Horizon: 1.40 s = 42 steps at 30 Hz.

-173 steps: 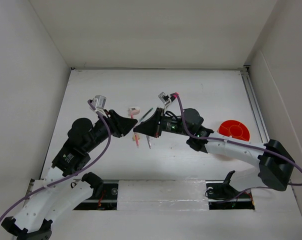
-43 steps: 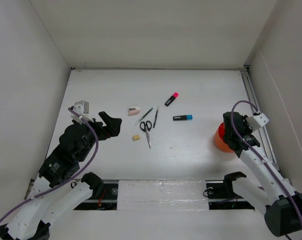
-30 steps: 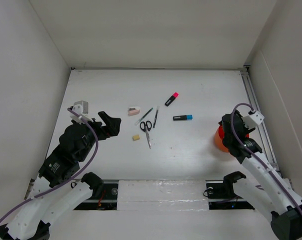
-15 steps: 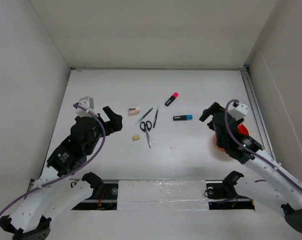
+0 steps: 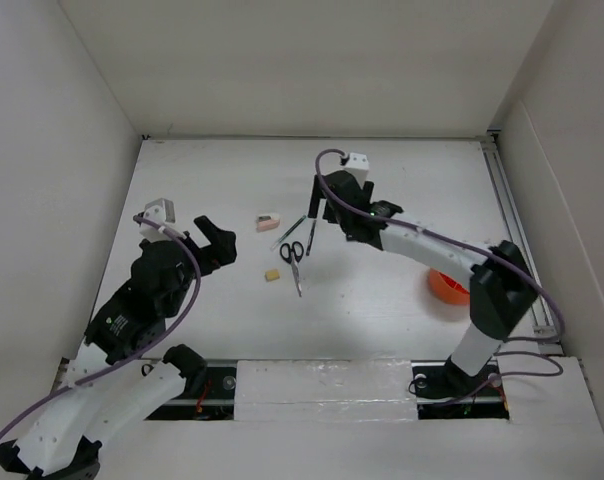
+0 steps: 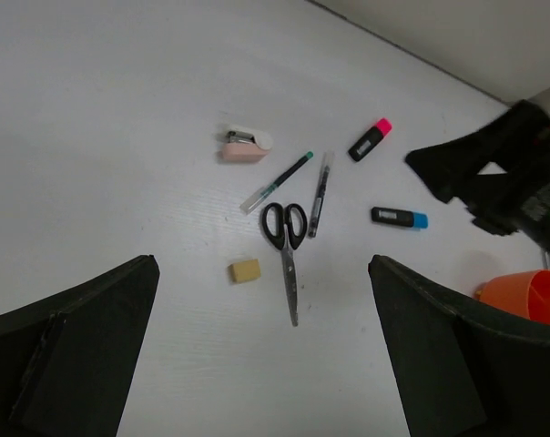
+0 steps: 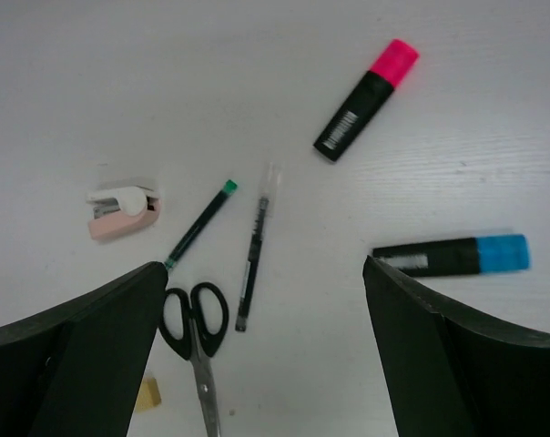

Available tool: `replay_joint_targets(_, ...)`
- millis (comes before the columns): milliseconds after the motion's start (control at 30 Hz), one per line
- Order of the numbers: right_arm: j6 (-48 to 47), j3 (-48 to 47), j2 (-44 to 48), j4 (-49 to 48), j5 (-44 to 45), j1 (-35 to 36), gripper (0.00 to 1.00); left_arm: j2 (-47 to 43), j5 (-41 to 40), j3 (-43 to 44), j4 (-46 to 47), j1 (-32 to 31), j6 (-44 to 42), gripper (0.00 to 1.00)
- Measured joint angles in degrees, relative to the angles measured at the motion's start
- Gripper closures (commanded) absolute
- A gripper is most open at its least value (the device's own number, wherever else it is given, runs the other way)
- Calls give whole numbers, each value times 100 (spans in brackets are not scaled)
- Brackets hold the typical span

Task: Sort the stationery into containers
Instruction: Pick up the pen from the center of the board.

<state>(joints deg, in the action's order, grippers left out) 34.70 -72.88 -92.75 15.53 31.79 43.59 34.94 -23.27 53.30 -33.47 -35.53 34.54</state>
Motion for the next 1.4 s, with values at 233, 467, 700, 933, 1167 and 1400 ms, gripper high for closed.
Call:
replay_joint_targets(233, -142, -1399, -1899, 155, -535, -2, 20, -11, -96, 9, -4, 2, 68, 0)
replay_joint_targets(467, -144, -2232, -2940, 520, -826, -111, 23, 81, -94, 9, -22, 2, 68, 0)
replay_joint_targets(700, -46, -2277, -3071, 811, -837, -280, 23, 4, -94, 9, -20, 2, 68, 0)
replay_joint_targets(933, -24, -2581, -3248, 997, -925, -343, 29, 2, -79, 9, -20, 2, 68, 0)
replay_joint_targets(1167, -17, -2745, -3576, 1156, -981, -385, 33, -44, -79, 9, -20, 2, 68, 0)
replay_joint_targets(1400, -28, -2745, -3585, 1187, -1027, -389, 42, -61, -76, 9, -22, 2, 68, 0)
